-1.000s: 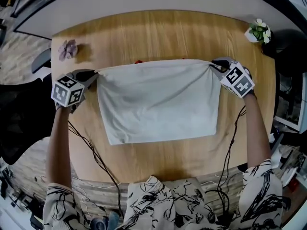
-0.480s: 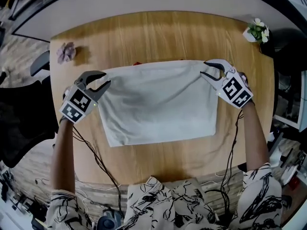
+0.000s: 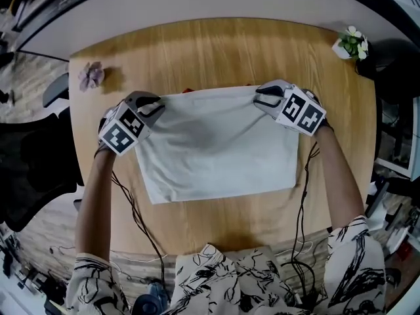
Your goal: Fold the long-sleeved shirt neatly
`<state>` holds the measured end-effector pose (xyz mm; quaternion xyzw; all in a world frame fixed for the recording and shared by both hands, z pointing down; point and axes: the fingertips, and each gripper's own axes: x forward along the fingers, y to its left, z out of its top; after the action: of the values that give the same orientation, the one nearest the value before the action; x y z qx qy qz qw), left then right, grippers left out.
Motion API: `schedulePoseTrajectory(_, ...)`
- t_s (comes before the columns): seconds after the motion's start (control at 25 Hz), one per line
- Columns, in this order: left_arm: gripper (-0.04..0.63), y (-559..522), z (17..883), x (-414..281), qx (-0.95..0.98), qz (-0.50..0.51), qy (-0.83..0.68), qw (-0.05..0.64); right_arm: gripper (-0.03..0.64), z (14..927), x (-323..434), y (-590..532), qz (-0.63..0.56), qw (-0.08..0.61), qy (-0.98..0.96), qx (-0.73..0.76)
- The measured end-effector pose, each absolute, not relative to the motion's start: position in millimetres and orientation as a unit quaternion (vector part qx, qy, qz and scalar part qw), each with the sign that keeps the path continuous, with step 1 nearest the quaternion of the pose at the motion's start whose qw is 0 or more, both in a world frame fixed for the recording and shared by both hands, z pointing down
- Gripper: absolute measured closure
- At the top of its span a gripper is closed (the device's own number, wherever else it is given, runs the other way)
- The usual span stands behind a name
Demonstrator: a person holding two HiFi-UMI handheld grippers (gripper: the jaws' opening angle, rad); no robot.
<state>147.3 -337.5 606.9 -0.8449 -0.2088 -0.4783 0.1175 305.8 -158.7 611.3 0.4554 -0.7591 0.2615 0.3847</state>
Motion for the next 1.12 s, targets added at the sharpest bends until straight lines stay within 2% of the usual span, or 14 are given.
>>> schedulePoseTrajectory(0.16, 0.52, -336, 613, 146, -0.838, -0.482, -0.216, 0.135, 0.529, 612, 307, -159, 0.266, 0.385, -0.759, 0.452)
schedulePoseTrajectory(0.24, 0.573, -334, 611, 145, -0.839, -0.475, -0.219, 0.148, 0.576, 608, 306, -160, 0.255, 0.39, -0.76, 0.454)
schedulePoseTrajectory(0.28, 0.574, -332, 608, 144, -0.842, -0.47, -0.22, 0.149, 0.584, 604, 306, -159, 0.251, 0.389, -0.761, 0.455)
schedulePoseTrajectory(0.52, 0.575, -352, 574, 158, -0.882, -0.426, -0.174, 0.098, 0.591, 580, 315, -164, 0.243, 0.359, -0.76, 0.484)
schedulePoseTrajectory(0.68, 0.576, -366, 594, 159, -0.887, -0.437, -0.129, 0.078, 0.584, 599, 323, -169, 0.263, 0.347, -0.736, 0.518)
schedulePoseTrajectory(0.76, 0.555, -367, 608, 156, -0.88, -0.454, -0.11, 0.082, 0.55, 606, 328, -170, 0.264, 0.346, -0.72, 0.54)
schedulePoseTrajectory(0.92, 0.416, -384, 599, 152, -0.897, -0.432, -0.055, 0.072, 0.459, 589, 347, -166, 0.256, 0.295, -0.692, 0.607)
schedulePoseTrajectory(1.12, 0.442, -380, 525, 124, -0.936, -0.347, 0.02, 0.062, 0.503, 516, 369, -120, 0.218, 0.167, -0.643, 0.715)
